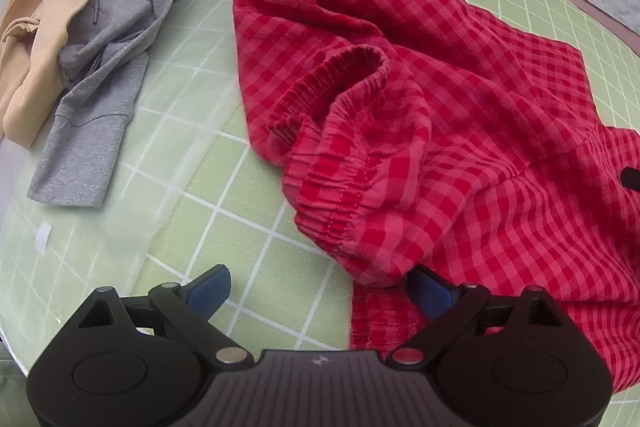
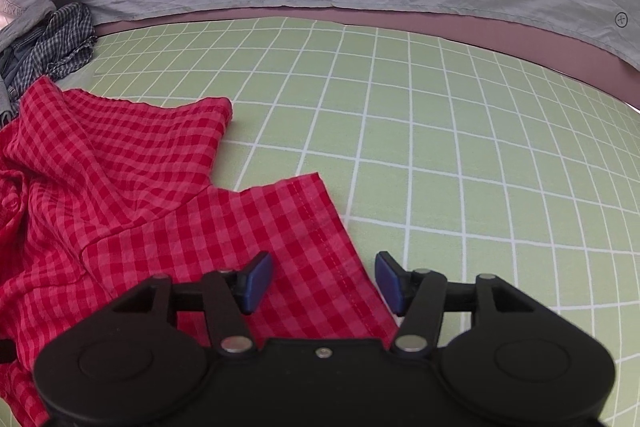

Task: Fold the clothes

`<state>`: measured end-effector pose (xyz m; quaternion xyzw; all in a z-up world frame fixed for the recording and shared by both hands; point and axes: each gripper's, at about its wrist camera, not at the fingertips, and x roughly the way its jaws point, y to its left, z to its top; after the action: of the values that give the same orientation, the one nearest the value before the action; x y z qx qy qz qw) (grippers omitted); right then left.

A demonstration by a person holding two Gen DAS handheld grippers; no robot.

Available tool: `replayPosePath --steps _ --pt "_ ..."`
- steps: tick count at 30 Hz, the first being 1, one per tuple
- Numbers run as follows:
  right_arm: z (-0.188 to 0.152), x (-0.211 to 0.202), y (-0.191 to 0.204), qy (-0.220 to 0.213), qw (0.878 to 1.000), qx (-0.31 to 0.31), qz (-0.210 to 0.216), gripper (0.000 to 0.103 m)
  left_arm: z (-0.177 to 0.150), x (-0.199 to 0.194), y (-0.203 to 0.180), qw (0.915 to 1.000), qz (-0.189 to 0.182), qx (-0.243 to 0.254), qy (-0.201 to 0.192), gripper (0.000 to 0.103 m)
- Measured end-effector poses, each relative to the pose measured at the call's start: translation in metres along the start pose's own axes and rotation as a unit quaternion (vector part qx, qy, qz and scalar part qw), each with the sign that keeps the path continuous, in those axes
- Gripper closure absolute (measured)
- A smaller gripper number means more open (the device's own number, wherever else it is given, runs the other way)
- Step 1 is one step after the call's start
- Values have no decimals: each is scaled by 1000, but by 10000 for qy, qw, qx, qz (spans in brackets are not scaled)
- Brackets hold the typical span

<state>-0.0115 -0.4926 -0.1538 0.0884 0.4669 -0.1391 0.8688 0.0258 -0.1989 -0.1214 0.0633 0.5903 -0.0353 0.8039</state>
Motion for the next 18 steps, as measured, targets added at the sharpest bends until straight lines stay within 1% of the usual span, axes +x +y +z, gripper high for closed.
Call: replayPosePath --steps 4,7,8,9,10,11,13,15,18 --pt "5 3 2 3 9999 -115 67 40 0 1 1 10000 22 -17 28 4" --pt "8 4 6 -45 9995 -275 152 49 0 2 1 10000 59 -24 32 2" --pt "8 4 8 -73 9992 -340 197 59 0 2 1 10000 75 -3 23 1" --pt "8 3 10 -100 9988 -407 243 72 0 2 0 10000 94 25 11 1" --pt "9 3 12 -120 9984 -467 279 79 1 2 0 9999 112 53 -1 1" --pt "8 2 13 -139 9981 -522 281 93 1 2 -1 9999 132 76 -11 0" --pt "6 1 15 -189 9977 -612 223 95 1 2 -3 9998 164 113 -29 0" --pt "2 -1 12 -248 9981 -567 10 98 2 1 -5 9996 189 181 -57 0" --pt "-2 -3 -6 -272 9990 -228 -288 98 3 0 -13 9991 150 381 -107 1"
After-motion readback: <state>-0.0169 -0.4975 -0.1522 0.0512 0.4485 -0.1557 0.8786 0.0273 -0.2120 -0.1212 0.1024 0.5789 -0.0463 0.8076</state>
